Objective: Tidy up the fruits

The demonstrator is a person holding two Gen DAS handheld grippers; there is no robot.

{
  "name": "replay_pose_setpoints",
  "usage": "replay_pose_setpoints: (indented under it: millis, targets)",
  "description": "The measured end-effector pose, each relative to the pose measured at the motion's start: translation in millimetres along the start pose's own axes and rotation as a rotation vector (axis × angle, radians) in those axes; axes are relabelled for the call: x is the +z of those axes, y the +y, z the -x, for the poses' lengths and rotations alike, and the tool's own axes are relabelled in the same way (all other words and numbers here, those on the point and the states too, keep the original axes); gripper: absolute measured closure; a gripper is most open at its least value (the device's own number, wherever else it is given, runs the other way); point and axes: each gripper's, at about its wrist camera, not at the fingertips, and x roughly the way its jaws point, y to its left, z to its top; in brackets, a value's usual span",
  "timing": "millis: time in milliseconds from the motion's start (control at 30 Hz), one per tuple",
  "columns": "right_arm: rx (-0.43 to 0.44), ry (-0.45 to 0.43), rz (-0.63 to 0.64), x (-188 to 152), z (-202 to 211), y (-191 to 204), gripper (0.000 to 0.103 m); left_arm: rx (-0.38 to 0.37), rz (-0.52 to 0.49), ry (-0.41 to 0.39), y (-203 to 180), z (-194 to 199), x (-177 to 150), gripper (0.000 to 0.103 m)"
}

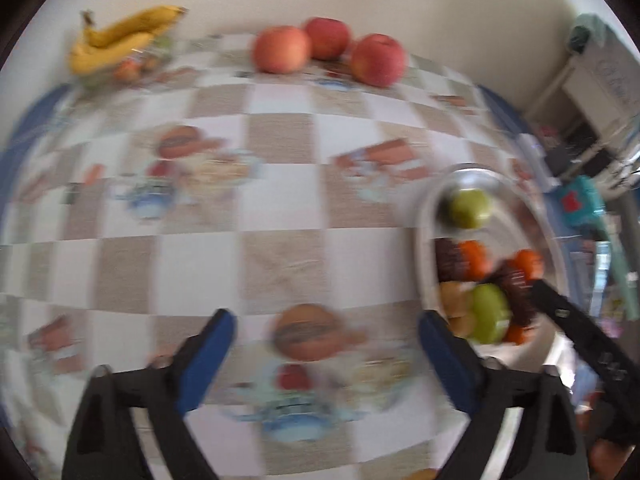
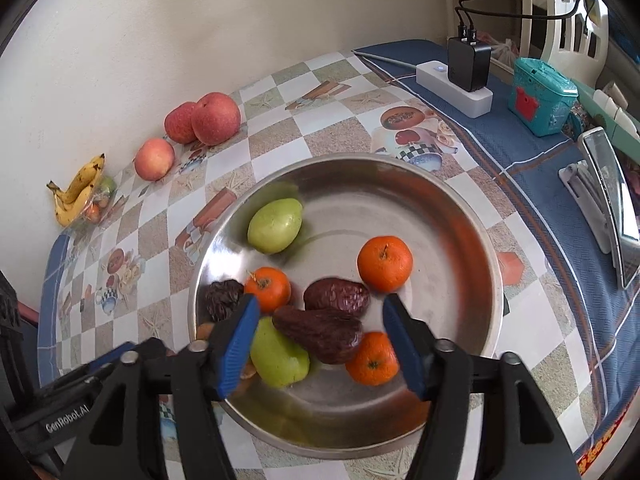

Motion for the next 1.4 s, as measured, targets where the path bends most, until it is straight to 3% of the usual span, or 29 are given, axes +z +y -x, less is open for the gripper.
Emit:
replay_pose_setpoints:
  millis: [67, 167, 300, 500, 700, 1400]
  targets:
    - [-0.007, 0.016, 0.032, -8.0, -1.1, 5.1, 0.033, 0.090, -0.009, -0.030, 10.7, 6.8, -6.8, 0.000]
    - [0.004, 0.027, 0.069, -20.8, -0.4, 13.6, 0.007, 0.127, 0.008, -0.051, 24.8, 17.6, -17.2, 0.000]
    - [0.007, 0.010, 0.136, -33.7, 8.5, 27.4, 0.007, 0.139, -0.004, -0.057, 29.0, 27.4, -31.5, 0.000]
    - [-0.016, -0.024, 0.188, -38.3, 18.1, 38.5, 0.007, 0.250, -0.026, -0.030, 21.3, 27.7, -44.3, 0.000]
    - [-0.013, -0.012, 0.192, -38.7, 15.6, 39.9, 0.007, 0.317, 0.031, -0.009, 26.2, 28.7, -44.7, 0.000]
    - [-0.003, 0.004, 0.211, -41.1, 14.4, 42.4, 0.007, 0.305, 0.144, 0.061, 41.9, 27.9, -43.5, 0.000]
